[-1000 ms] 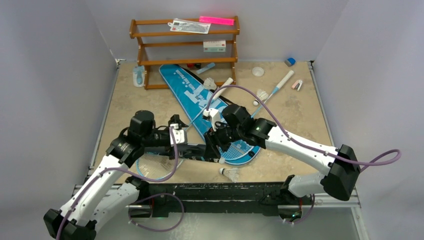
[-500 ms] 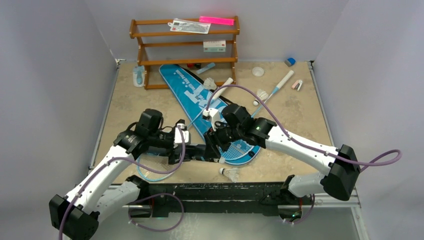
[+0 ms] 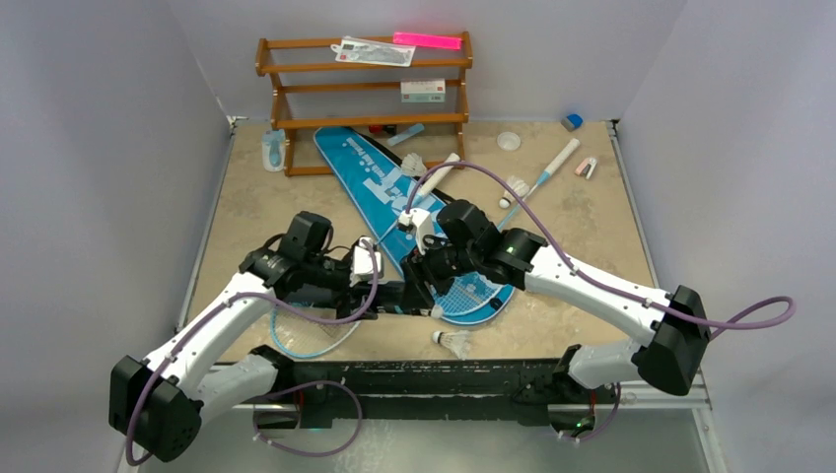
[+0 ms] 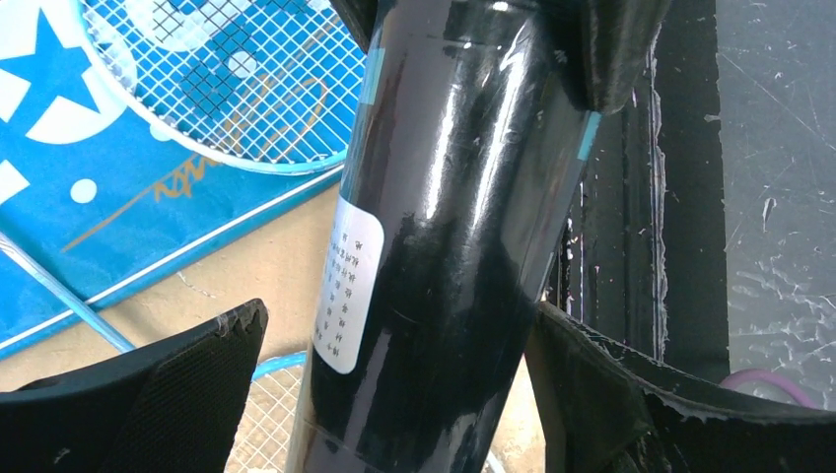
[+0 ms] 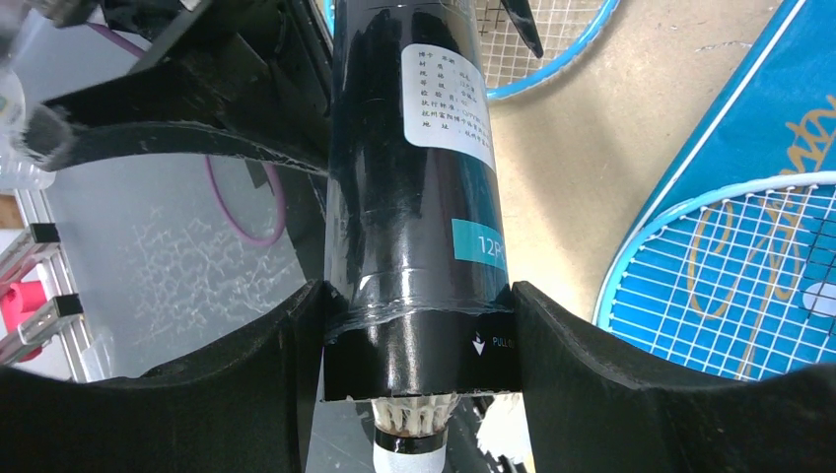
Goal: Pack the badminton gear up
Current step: Pick up the shuttle tube at the center of the board, then pick up the shuttlecock at the center of the board.
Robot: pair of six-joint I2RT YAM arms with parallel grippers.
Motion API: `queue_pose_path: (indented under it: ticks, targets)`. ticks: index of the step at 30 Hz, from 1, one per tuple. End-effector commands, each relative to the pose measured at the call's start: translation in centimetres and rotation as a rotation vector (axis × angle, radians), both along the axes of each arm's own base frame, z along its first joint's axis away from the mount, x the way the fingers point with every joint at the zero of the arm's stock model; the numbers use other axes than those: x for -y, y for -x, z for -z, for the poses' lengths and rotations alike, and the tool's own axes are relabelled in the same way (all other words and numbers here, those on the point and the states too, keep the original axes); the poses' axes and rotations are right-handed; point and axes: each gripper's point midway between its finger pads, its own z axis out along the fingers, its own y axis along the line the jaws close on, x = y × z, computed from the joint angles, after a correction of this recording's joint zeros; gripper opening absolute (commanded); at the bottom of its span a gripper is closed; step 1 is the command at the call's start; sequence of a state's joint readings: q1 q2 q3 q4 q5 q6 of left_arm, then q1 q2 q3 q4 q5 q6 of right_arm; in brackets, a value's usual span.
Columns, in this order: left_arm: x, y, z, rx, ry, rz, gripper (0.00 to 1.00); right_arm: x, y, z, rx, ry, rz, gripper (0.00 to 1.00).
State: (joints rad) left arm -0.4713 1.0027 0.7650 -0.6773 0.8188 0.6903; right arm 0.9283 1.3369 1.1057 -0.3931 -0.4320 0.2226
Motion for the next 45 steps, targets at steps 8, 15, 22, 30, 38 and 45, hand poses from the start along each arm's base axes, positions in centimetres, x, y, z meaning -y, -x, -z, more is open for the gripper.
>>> queue_pose_path:
  ticks: [8,15,22,30,38,45]
  targets:
    - [1.0,1.2,0.8,-0.099,0.048,0.062,0.84,-1.3,-1.6,-3.4,0.091,-0.077,0.011,0.45]
    - [0.9,0.9,0.1,-0.039,0.059,0.065,0.56,-0.8,-2.2,-3.2,0.110,-0.055,0.056,0.90]
    - [0.7,0.6,0.6,-0.026,0.048,0.040,0.48,1.2,-2.9,-3.9,0.158,-0.041,0.167,0.99]
    - [-0.8,-3.6,0.4,0.050,-0.010,-0.235,0.49,5.8,-2.6,-5.6,0.245,-0.065,0.322,0.99]
    - [-4.2,-7.9,-2.1,0.166,-0.006,-0.520,0.48,7.0,-0.2,-1.5,0.159,-0.015,0.275,0.83]
    - [-7.7,-10.1,-4.7,0.274,0.037,-0.763,0.47,6.4,1.3,4.5,-0.021,0.118,0.253,0.70]
